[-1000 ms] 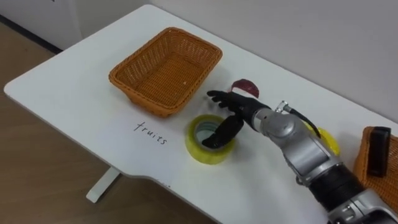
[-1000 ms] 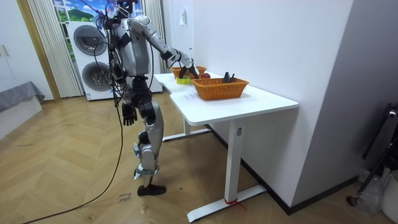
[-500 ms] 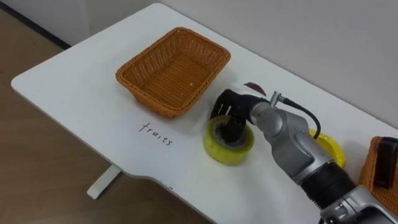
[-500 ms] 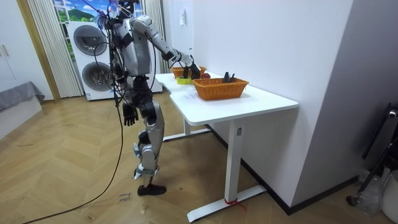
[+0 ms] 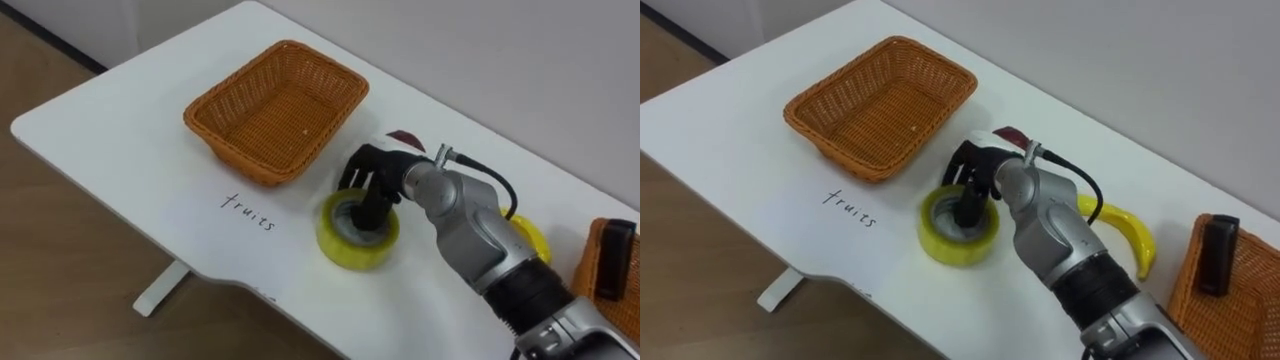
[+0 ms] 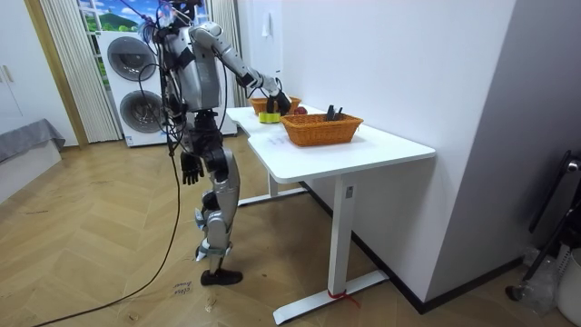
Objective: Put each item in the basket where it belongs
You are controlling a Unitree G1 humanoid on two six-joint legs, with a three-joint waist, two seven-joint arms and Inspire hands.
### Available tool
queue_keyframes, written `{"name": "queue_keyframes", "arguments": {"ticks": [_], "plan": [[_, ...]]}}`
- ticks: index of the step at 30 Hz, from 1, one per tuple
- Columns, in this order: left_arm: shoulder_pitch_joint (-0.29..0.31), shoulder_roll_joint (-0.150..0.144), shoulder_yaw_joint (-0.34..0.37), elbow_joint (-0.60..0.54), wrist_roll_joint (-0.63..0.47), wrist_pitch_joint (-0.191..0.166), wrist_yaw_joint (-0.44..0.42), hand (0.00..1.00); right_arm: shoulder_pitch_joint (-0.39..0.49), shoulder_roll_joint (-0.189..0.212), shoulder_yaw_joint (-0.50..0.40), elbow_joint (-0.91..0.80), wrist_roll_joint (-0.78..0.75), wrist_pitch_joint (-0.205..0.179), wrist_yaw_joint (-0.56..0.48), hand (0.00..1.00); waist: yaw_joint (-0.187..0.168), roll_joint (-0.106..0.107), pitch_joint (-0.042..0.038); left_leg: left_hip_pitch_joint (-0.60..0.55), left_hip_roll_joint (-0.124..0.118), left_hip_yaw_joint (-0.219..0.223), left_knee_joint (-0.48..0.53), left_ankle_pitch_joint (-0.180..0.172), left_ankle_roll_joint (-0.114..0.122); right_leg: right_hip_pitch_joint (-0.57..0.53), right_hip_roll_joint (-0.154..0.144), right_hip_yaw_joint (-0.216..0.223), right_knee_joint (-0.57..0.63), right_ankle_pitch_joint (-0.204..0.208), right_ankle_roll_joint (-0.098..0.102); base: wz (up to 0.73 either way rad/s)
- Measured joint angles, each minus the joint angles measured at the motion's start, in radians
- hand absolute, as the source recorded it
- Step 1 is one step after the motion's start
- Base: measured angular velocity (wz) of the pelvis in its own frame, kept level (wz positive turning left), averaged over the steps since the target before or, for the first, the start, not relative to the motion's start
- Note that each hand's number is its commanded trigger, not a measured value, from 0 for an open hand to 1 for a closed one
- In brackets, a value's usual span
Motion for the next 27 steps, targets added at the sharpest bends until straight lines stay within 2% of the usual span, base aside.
{"name": "queue_keyframes", "arguments": {"ticks": [3, 8, 11, 14, 17, 18, 20, 21, 22, 23, 24, 27], "plan": [[-0.002, -0.001, 0.000, 0.001, 0.000, -0.015, 0.003, 0.00, 0.000, -0.001, -0.006, 0.000, 0.028, -0.003, 0.000, 1.00, -0.003, 0.001, 0.0005, 0.000, 0.000, 0.002, 0.001, 0.000, 0.000, -0.001, -0.001, 0.003, 0.000, 0.000, 0.000, 0.00], [0.000, -0.001, 0.010, 0.037, 0.000, -0.048, 0.008, 0.00, 0.004, -0.003, -0.009, -0.016, 0.035, -0.028, 0.024, 1.00, -0.030, 0.005, 0.0029, 0.001, 0.000, 0.003, 0.003, 0.000, 0.000, 0.001, 0.001, 0.020, -0.001, 0.000, 0.000, 0.00], [-0.002, -0.001, 0.013, 0.059, -0.008, -0.070, 0.010, 0.00, 0.021, -0.015, -0.009, -0.047, 0.035, -0.053, 0.035, 1.00, -0.050, 0.011, 0.0044, 0.002, 0.000, 0.009, 0.005, 0.000, 0.000, -0.002, 0.001, 0.031, -0.001, 0.000, 0.000, -0.07], [0.009, -0.002, 0.032, 0.070, -0.015, -0.088, 0.010, 0.00, 0.060, -0.048, -0.035, -0.145, 0.059, -0.082, 0.041, 1.00, -0.079, 0.019, 0.0044, 0.003, 0.001, 0.021, 0.008, 0.000, 0.000, -0.008, 0.001, 0.043, -0.002, 0.000, 0.000, -0.11], [0.011, -0.007, 0.057, 0.080, -0.030, -0.108, 0.008, 0.00, 0.070, -0.091, -0.100, -0.222, 0.139, -0.117, 0.037, 1.00, -0.114, 0.037, 0.0019, 0.004, 0.000, 0.029, 0.007, 0.001, 0.002, -0.008, 0.000, 0.056, 0.000, 0.000, 0.000, -0.06], [0.011, -0.008, 0.068, 0.080, -0.034, -0.126, 0.008, 0.00, 0.070, -0.106, -0.129, -0.239, 0.146, -0.135, 0.033, 1.00, -0.127, 0.044, 0.0001, 0.007, 0.001, 0.033, 0.005, 0.001, 0.002, -0.007, 0.000, 0.058, 0.000, 0.000, 0.000, -0.10], [0.013, -0.009, 0.072, 0.075, -0.048, -0.145, 0.009, 0.00, 0.073, -0.118, -0.170, -0.256, 0.145, -0.148, 0.017, 1.00, -0.143, 0.056, -0.0046, 0.020, 0.002, 0.043, -0.002, 0.001, 0.002, -0.004, 0.000, 0.065, 0.000, 0.000, 0.000, -0.14], [0.017, -0.011, 0.073, 0.060, -0.053, -0.151, 0.010, 0.00, 0.080, -0.127, -0.196, -0.269, 0.145, -0.155, 0.005, 1.00, -0.158, 0.062, -0.0103, 0.023, 0.002, 0.045, -0.007, 0.002, 0.003, -0.002, 0.000, 0.069, 0.000, 0.000, 0.000, -0.09], [0.020, -0.012, 0.076, 0.045, -0.073, -0.162, 0.013, 0.00, 0.092, -0.135, -0.218, -0.285, 0.145, -0.158, -0.013, 1.00, -0.173, 0.065, -0.0126, 0.031, 0.001, 0.047, -0.013, 0.004, 0.005, 0.002, -0.001, 0.070, 0.000, 0.000, 0.000, -0.04], [0.022, -0.011, 0.078, 0.037, -0.081, -0.168, 0.014, 0.00, 0.098, -0.139, -0.229, -0.295, 0.145, -0.160, -0.018, 1.00, -0.182, 0.061, -0.0170, 0.034, 0.000, 0.047, -0.015, 0.005, 0.005, 0.004, -0.002, 0.070, 0.001, 0.000, 0.000, 0.00], [0.027, -0.012, 0.081, 0.024, -0.090, -0.183, 0.017, 0.00, 0.122, -0.147, -0.257, -0.330, 0.146, -0.163, -0.035, 1.00, -0.191, 0.067, -0.0165, 0.037, 0.000, 0.048, -0.019, 0.006, 0.006, 0.006, -0.002, 0.070, 0.002, 0.000, 0.000, -0.04], [0.034, -0.015, 0.110, -0.024, -0.091, -0.205, 0.017, 0.00, 0.169, -0.149, -0.325, -0.388, 0.145, -0.177, -0.072, 1.00, -0.220, 0.064, -0.0190, 0.041, 0.001, 0.055, -0.018, 0.006, 0.006, 0.004, -0.002, 0.081, 0.002, 0.000, 0.000, -0.08]]}}
